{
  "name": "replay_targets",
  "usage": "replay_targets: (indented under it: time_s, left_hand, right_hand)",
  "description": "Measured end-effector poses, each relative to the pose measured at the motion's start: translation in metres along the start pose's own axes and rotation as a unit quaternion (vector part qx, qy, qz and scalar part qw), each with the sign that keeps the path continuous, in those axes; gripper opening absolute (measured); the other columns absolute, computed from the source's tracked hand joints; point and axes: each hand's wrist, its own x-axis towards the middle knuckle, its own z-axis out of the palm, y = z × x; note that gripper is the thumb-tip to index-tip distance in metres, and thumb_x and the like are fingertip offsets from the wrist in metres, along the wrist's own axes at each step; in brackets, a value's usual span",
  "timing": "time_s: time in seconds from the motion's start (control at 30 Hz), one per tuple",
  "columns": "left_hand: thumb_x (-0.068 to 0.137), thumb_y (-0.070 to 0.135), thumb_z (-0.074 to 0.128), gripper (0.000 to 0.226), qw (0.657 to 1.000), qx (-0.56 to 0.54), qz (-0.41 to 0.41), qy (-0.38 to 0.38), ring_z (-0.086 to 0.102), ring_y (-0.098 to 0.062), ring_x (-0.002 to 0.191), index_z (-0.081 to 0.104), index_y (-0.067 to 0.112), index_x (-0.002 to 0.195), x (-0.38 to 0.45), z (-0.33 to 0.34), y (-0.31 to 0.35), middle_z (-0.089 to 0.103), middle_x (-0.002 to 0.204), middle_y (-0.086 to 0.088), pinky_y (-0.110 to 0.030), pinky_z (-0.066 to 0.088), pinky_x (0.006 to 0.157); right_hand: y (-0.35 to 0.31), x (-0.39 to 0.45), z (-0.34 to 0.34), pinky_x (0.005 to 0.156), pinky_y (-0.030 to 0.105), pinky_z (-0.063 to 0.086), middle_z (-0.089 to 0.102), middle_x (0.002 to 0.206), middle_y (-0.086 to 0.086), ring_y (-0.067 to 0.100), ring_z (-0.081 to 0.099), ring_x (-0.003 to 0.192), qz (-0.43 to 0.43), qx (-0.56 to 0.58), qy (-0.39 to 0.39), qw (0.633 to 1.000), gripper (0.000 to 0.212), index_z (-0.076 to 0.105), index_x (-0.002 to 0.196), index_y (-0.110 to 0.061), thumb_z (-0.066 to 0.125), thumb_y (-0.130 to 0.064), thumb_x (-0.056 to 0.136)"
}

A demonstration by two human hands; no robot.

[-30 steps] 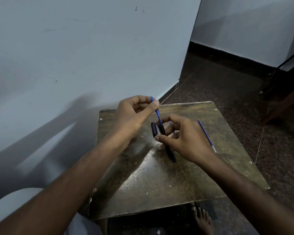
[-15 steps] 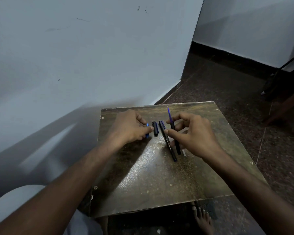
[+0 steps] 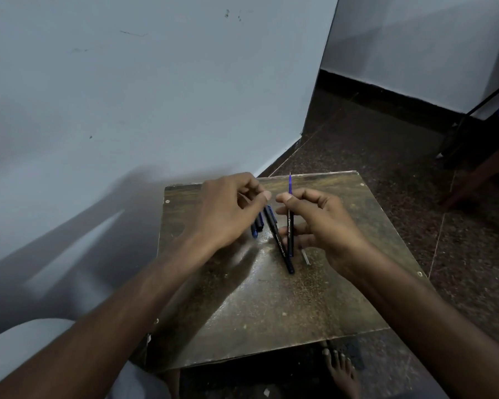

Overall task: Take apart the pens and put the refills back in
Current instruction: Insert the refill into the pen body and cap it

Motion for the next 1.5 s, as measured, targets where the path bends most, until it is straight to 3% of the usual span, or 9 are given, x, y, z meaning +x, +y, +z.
replay_targets:
  time_s: [0.2,0.4,0.5,0.63,0.77,0.9,1.13,1.4,1.5]
  left_hand:
    - [0.091,0.053,0.08,0.02,0.997,0.029,0.032,-0.058,0.068,0.012,0.069,0.085,0.036,0.099,-0.014,0.015,0.014,0.074,0.073,0.023,-0.004,0.043,0.058]
    - [0.098,0.041,0.078,0.012,0.999,-0.024,0.027,-0.036,0.075,0.005,0.075,0.088,0.034,0.1,-0.016,0.013,0.019,0.082,0.079,0.019,-0.012,0.056,0.066]
    - [0.095,0.04,0.082,0.011,0.999,-0.035,0.017,-0.03,0.076,0.004,0.074,0.088,0.033,0.101,-0.013,0.009,0.02,0.082,0.081,0.018,-0.02,0.063,0.068]
    - [0.095,0.038,0.082,0.012,0.998,-0.034,-0.006,-0.048,0.073,0.009,0.083,0.086,0.029,0.101,-0.012,0.011,0.016,0.079,0.082,0.019,-0.007,0.057,0.073]
    - [0.096,0.039,0.082,0.01,0.998,-0.044,-0.028,-0.03,0.072,0.012,0.079,0.084,0.029,0.097,-0.011,0.012,0.013,0.075,0.077,0.022,-0.002,0.051,0.067]
    - [0.095,0.044,0.081,0.009,0.997,-0.055,-0.055,-0.015,0.075,0.005,0.07,0.08,0.035,0.097,-0.008,0.01,0.012,0.078,0.083,0.019,-0.006,0.055,0.066]
    - [0.095,0.043,0.081,0.008,0.996,-0.068,-0.054,-0.01,0.076,0.005,0.07,0.079,0.036,0.097,-0.009,0.009,0.014,0.077,0.083,0.018,-0.01,0.059,0.066]
    - [0.095,0.042,0.082,0.011,0.997,-0.055,-0.058,0.004,0.076,0.001,0.069,0.081,0.032,0.099,-0.009,0.007,0.012,0.078,0.084,0.017,-0.024,0.066,0.072]
    - [0.095,0.042,0.083,0.014,0.997,-0.047,-0.064,0.003,0.075,0.002,0.069,0.081,0.03,0.102,-0.007,0.008,0.01,0.078,0.085,0.016,-0.015,0.062,0.067]
  right_hand:
    - [-0.005,-0.004,0.01,0.057,0.027,0.063,0.085,0.092,0.0,0.011,0.08,0.066,0.016,0.076,-0.006,0.997,0.016,0.085,0.11,-0.018,0.071,-0.025,0.104]
    - [-0.018,0.001,0.001,0.056,0.034,0.067,0.081,0.118,0.007,0.022,0.078,0.061,-0.018,0.08,0.062,0.995,0.02,0.083,0.114,-0.019,0.068,-0.031,0.106]
    - [-0.024,0.005,-0.01,0.06,0.03,0.066,0.083,0.105,0.006,0.017,0.074,0.06,-0.066,0.091,0.1,0.989,0.02,0.081,0.11,-0.016,0.066,-0.03,0.108]
    - [-0.029,0.011,-0.028,0.061,0.026,0.066,0.082,0.091,0.001,0.014,0.077,0.063,-0.097,0.1,0.125,0.982,0.019,0.08,0.106,-0.016,0.066,-0.029,0.108]
    - [-0.037,0.019,-0.068,0.059,0.025,0.061,0.077,0.067,-0.004,0.005,0.072,0.055,-0.17,-0.161,0.196,0.952,0.019,0.081,0.091,-0.022,0.072,-0.032,0.104]
    - [-0.026,0.024,-0.098,0.072,0.036,0.063,0.075,0.063,-0.003,0.014,0.074,0.063,-0.125,-0.546,0.163,0.812,0.019,0.086,0.088,-0.019,0.08,-0.034,0.098]
    - [-0.018,0.031,-0.111,0.081,0.045,0.066,0.079,0.068,0.003,0.021,0.078,0.073,-0.007,-0.598,0.124,0.792,0.023,0.083,0.076,-0.021,0.084,-0.036,0.094]
    - [-0.02,0.027,-0.104,0.083,0.049,0.067,0.079,0.071,0.0,0.022,0.078,0.077,0.021,-0.595,0.13,0.793,0.023,0.078,0.079,-0.022,0.078,-0.036,0.097]
    - [-0.021,0.022,-0.095,0.079,0.048,0.066,0.075,0.078,-0.002,0.02,0.075,0.08,-0.025,-0.607,0.162,0.778,0.021,0.079,0.084,-0.024,0.077,-0.038,0.099]
